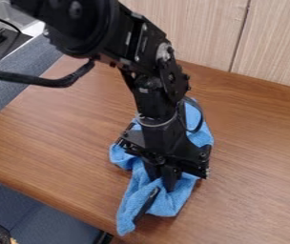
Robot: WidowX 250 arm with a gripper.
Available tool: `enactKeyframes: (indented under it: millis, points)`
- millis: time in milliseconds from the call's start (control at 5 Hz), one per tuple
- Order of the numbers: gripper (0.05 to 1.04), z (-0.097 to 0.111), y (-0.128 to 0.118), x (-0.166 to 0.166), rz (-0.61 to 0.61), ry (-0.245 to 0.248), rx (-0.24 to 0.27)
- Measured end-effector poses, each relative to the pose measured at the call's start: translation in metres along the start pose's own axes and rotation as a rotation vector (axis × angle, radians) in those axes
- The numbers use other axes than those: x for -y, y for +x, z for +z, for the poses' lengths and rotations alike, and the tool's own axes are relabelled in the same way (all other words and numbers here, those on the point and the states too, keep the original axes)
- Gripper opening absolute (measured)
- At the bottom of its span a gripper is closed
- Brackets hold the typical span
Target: Unfold cloth from the center to the bottom
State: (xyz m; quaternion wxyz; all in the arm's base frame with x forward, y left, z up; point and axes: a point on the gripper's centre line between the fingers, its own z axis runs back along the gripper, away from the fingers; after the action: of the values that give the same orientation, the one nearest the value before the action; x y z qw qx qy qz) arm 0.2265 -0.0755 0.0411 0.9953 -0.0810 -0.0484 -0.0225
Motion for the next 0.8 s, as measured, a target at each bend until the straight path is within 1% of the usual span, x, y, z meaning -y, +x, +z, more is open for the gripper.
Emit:
enactKeyframes:
  millis: [200,400,600,800]
  points:
    - [0.522,0.003,0.003,0.000,0.015,0.006,0.005]
    - [0.837,0.004,0.002,0.000,0.001,0.008,0.001]
    - [1.012,0.012,0.004,0.004,-0.015,-0.011,0.017]
    - [1.008,0.027,0.004,0.004,-0.025,-0.019,-0.002]
